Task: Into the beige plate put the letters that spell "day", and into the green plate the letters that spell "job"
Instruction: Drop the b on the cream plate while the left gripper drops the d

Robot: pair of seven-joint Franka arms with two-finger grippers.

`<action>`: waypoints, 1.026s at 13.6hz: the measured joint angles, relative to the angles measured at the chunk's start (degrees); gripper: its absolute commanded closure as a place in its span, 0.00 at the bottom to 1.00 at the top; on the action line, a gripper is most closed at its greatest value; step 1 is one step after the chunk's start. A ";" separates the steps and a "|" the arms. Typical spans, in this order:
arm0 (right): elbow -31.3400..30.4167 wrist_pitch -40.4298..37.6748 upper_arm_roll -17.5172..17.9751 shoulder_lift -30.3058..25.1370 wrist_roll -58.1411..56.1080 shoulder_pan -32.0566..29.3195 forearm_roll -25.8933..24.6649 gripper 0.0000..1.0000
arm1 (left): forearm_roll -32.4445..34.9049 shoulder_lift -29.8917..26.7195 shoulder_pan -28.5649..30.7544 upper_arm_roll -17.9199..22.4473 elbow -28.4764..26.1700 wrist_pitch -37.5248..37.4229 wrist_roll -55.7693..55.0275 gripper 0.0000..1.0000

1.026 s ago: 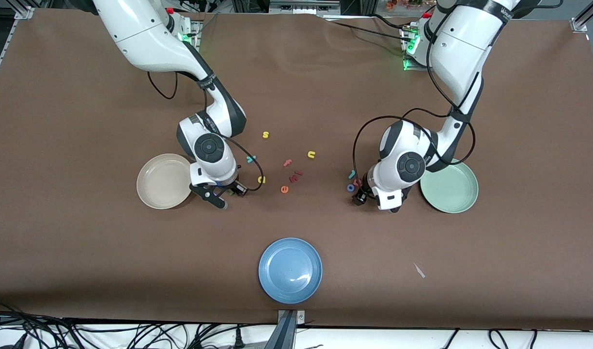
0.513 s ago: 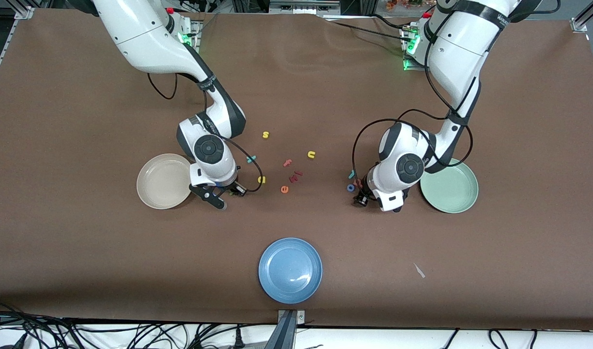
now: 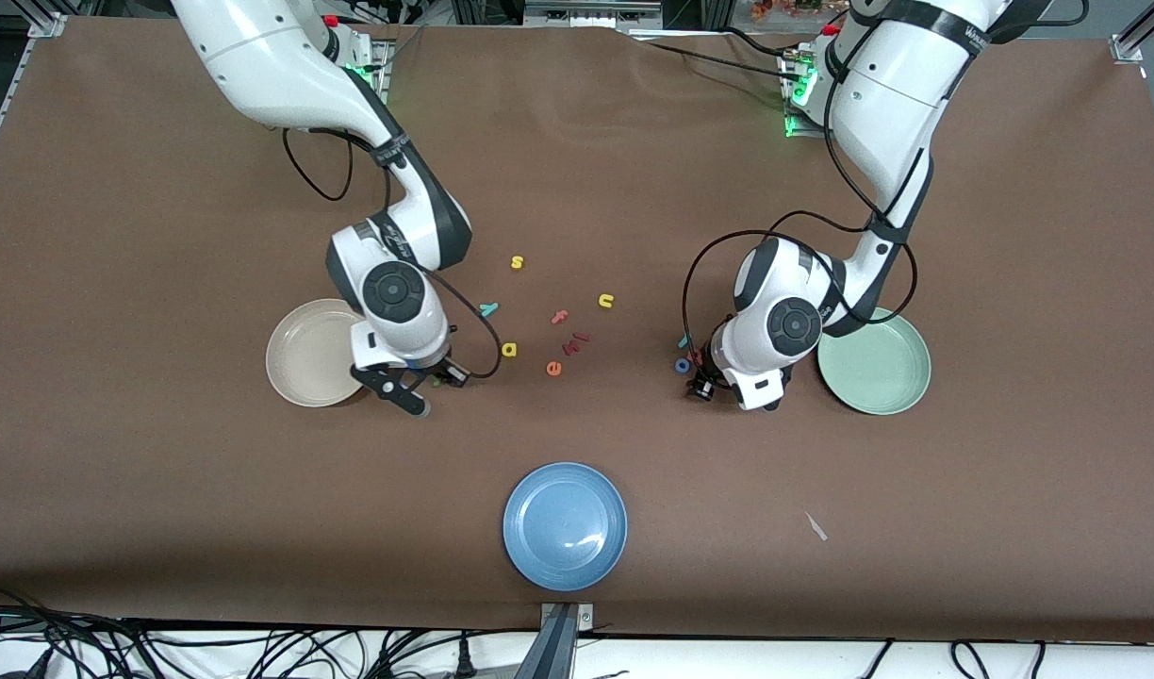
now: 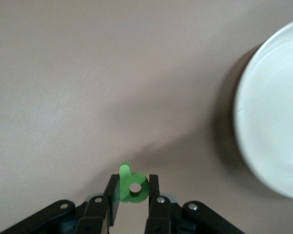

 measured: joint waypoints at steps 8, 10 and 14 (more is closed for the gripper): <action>-11.41 1.86 -8.13 -4.95 -21.30 -6.06 3.70 0.73 | 0.00 -0.19 -1.23 0.00 0.27 -3.95 -0.89 1.00; -18.59 10.56 -8.54 -5.01 -21.64 -6.03 3.70 0.53 | 0.00 -0.47 -1.23 0.07 0.28 -4.78 -0.90 1.00; -21.06 12.00 -8.87 -7.48 -21.85 -6.04 3.70 0.00 | 0.76 -1.44 -0.42 0.60 1.19 -5.94 2.62 1.00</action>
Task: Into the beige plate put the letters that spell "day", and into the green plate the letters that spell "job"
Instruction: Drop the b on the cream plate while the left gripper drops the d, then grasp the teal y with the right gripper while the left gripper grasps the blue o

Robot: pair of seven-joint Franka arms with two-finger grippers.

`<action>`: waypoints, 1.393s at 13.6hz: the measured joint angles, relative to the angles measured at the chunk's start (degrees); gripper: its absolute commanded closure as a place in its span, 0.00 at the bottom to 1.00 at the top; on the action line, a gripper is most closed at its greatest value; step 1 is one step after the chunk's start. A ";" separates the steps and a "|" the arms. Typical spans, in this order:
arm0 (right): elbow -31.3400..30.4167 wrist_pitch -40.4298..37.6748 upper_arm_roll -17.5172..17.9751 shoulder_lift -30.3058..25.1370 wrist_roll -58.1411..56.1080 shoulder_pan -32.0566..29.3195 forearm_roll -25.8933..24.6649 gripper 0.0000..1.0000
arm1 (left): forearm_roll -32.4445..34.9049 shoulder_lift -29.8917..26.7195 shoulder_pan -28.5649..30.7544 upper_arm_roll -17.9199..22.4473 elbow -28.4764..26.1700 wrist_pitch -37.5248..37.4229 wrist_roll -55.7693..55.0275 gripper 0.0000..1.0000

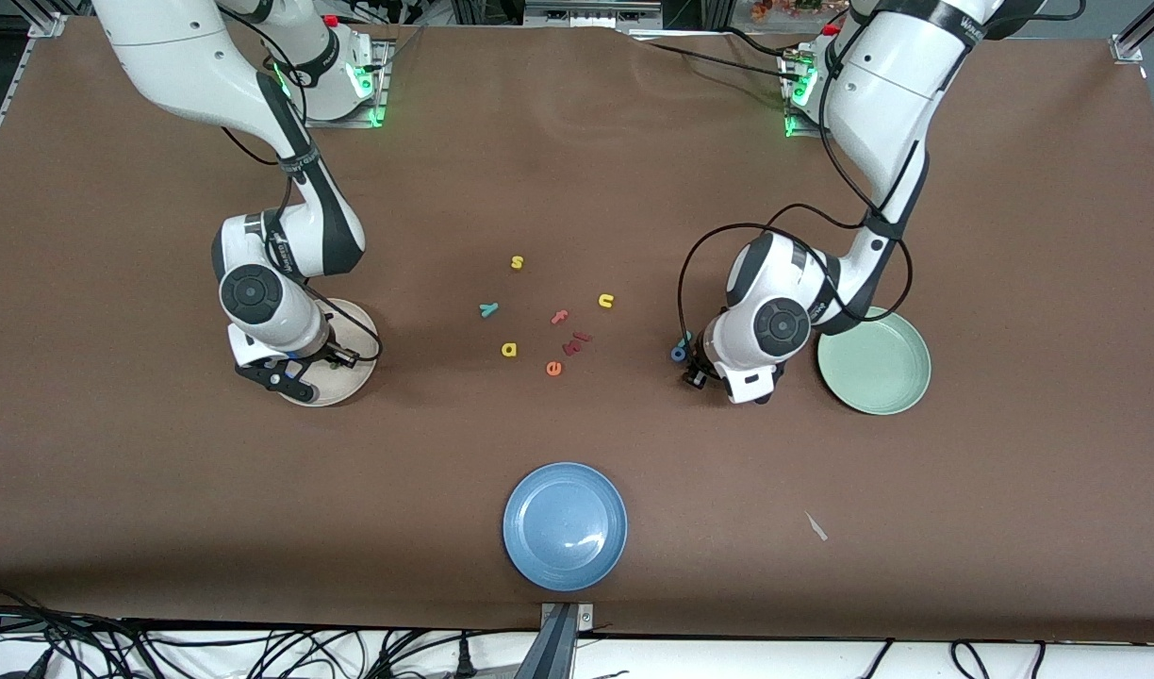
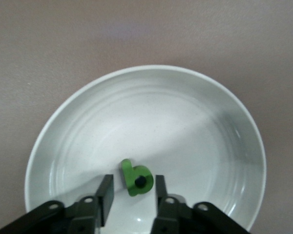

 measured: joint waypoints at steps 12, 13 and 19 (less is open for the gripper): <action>4.39 -14.11 11.36 -6.75 16.01 3.11 7.87 0.05 | 10.04 -5.96 28.58 1.07 -1.78 -18.10 48.91 0.87; 4.12 -12.96 11.70 -6.33 19.73 4.42 7.88 0.08 | 10.07 -4.64 29.94 1.06 -1.76 -16.94 50.87 0.41; 1.47 -1.20 12.11 -0.92 36.47 11.98 7.88 0.23 | 10.08 -5.54 30.69 -3.22 -0.17 -23.42 51.43 0.04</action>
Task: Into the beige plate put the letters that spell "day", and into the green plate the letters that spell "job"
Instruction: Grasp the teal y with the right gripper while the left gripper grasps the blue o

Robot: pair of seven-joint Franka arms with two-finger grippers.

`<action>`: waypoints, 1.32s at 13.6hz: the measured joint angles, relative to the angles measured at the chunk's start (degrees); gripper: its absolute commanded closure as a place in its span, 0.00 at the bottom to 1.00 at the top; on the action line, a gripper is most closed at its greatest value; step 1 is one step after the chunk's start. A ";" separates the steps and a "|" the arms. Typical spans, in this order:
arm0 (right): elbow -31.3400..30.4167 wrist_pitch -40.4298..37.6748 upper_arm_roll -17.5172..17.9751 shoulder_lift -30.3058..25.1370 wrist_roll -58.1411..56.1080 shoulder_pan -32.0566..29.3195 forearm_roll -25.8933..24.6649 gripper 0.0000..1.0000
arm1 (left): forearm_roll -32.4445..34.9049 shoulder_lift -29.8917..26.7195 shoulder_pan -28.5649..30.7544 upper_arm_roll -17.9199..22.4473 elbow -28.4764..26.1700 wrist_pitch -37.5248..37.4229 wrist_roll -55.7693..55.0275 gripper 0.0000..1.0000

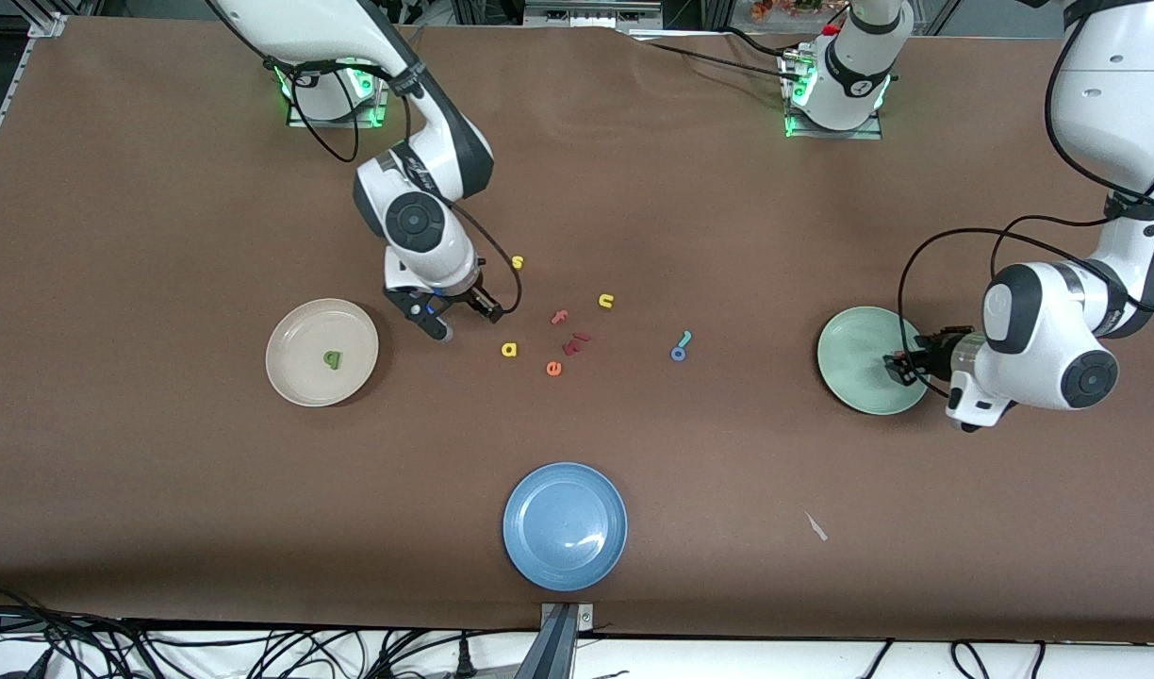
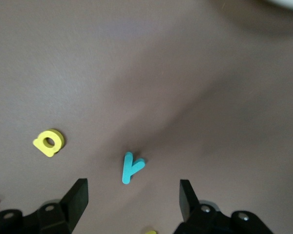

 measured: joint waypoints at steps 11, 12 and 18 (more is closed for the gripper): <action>-3.12 9.99 -0.53 3.54 1.30 0.53 0.00 0.70 | 0.00 2.21 -12.95 -16.48 -1.08 23.50 -41.35 0.09; -3.12 10.11 -0.53 3.56 1.30 0.53 -0.01 0.76 | 0.00 3.99 -14.21 -16.11 -1.09 26.69 -42.76 0.11; -2.63 8.44 -0.96 2.75 0.73 0.53 -0.11 0.84 | 0.01 7.56 -21.72 -9.07 -0.96 32.93 -43.53 0.24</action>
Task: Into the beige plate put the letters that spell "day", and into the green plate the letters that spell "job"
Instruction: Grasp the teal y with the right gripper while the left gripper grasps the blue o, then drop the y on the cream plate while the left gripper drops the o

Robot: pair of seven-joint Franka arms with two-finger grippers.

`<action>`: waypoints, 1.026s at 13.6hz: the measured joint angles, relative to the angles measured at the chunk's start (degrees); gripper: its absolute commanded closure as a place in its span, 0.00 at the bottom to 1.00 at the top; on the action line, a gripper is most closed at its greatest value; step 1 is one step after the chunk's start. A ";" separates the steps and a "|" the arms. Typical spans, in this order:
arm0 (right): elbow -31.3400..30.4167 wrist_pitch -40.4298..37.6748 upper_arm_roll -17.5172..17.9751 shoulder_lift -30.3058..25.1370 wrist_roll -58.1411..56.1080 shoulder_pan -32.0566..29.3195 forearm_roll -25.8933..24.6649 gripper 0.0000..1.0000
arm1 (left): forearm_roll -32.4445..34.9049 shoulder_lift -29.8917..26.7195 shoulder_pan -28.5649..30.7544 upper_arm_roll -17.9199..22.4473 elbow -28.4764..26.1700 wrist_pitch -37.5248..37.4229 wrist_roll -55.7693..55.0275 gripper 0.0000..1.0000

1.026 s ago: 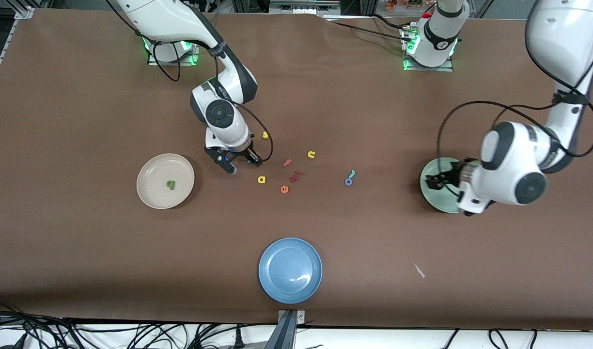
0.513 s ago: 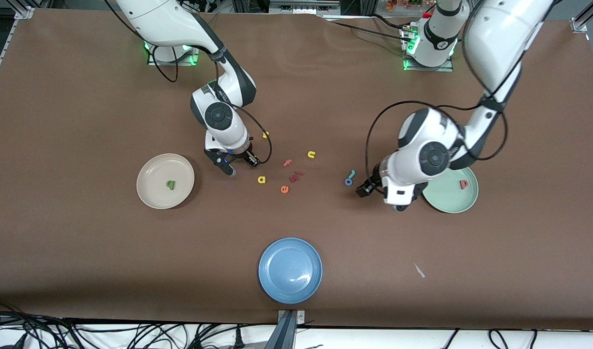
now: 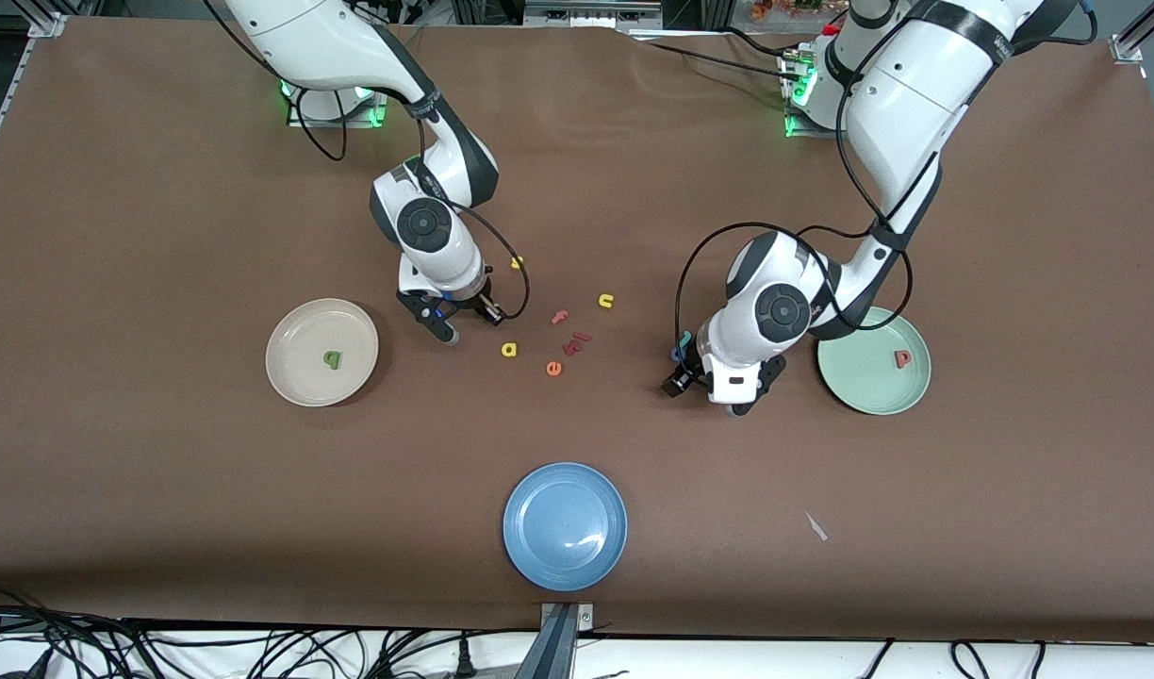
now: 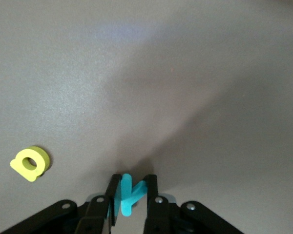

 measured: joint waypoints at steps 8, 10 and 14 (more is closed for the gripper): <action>3.32 -18.64 -14.67 -7.39 -27.57 -0.22 0.01 0.83 | 0.00 1.66 -1.89 0.44 0.06 -0.03 -0.19 0.29; 2.53 -18.55 -19.01 -7.10 -35.64 -1.03 0.12 0.82 | 0.00 1.66 -1.91 0.44 0.07 -0.05 -0.21 0.29; 0.12 -16.11 -20.26 -5.27 -44.83 -5.37 0.51 0.44 | 0.00 1.62 -2.24 0.42 0.11 -0.10 -0.49 0.51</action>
